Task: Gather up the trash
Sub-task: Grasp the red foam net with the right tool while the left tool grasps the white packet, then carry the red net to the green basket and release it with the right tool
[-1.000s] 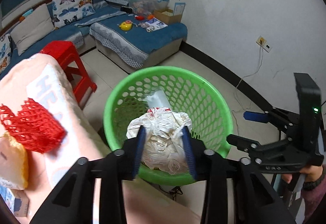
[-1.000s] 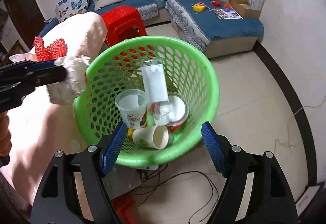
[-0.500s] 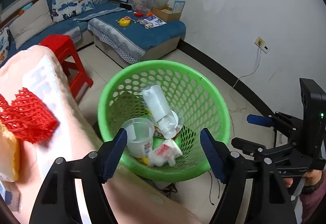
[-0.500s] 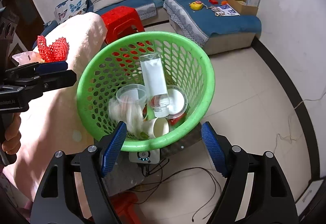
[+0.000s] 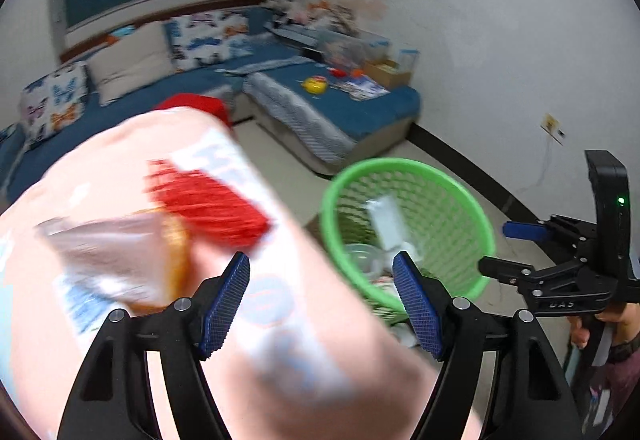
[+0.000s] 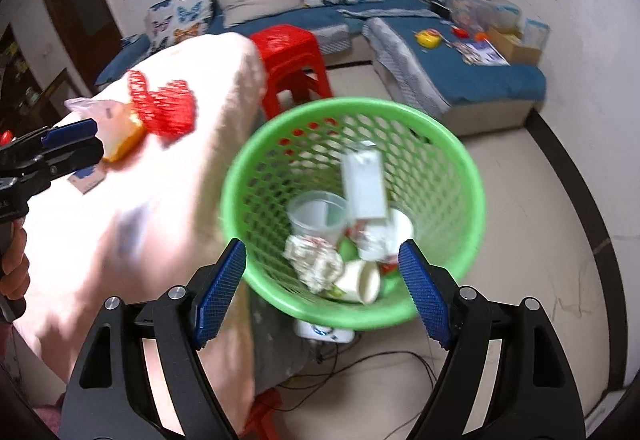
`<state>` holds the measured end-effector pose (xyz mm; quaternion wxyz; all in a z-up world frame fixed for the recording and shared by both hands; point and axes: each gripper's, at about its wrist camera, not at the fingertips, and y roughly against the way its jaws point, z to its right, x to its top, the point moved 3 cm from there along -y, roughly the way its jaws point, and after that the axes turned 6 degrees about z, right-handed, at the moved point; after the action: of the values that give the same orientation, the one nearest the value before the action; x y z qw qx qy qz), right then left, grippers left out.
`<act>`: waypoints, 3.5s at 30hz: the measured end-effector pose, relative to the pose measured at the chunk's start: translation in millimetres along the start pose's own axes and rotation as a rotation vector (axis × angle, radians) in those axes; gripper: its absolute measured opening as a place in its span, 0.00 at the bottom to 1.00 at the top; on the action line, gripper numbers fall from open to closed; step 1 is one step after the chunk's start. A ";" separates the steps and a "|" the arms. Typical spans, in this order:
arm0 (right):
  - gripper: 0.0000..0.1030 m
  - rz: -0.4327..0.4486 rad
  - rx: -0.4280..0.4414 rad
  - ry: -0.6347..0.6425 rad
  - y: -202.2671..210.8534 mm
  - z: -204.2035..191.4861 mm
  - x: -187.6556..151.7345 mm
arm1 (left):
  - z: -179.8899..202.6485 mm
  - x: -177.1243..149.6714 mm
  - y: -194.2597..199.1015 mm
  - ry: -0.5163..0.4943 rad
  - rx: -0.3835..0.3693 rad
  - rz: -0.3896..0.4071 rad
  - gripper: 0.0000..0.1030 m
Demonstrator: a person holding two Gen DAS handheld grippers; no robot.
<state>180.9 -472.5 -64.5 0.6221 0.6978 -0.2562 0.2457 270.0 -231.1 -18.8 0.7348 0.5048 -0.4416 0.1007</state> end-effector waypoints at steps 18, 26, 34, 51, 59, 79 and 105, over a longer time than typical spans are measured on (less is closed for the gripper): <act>0.76 0.017 0.160 0.218 -50.1 -122.5 68.1 | -159.4 0.5 65.6 0.018 0.129 0.058 0.75; 0.74 0.001 0.176 0.289 -87.3 -157.3 88.5 | -184.8 -4.0 46.3 -0.077 0.059 0.019 0.80; 0.65 -0.029 0.169 0.306 -115.0 -167.3 98.2 | -191.0 5.0 26.8 -0.169 -0.034 0.011 0.80; 0.46 -0.062 0.163 0.353 -144.7 -180.1 104.1 | -186.2 6.7 -5.1 -0.218 -0.240 0.007 0.45; 0.22 -0.049 0.175 0.325 -141.5 -177.5 101.2 | -187.4 3.1 1.2 -0.187 -0.199 0.021 0.15; 0.12 0.066 0.183 0.173 -52.5 -135.4 82.4 | -146.2 -3.0 74.3 -0.109 -0.115 0.125 0.07; 0.15 0.027 -0.109 -0.150 -14.3 52.7 6.1 | 16.8 19.4 12.9 -0.183 -0.249 0.080 0.06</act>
<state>196.2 -523.8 -76.7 0.6350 0.6758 -0.3245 0.1867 264.6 -244.8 5.9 0.7440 0.3987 -0.5354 0.0279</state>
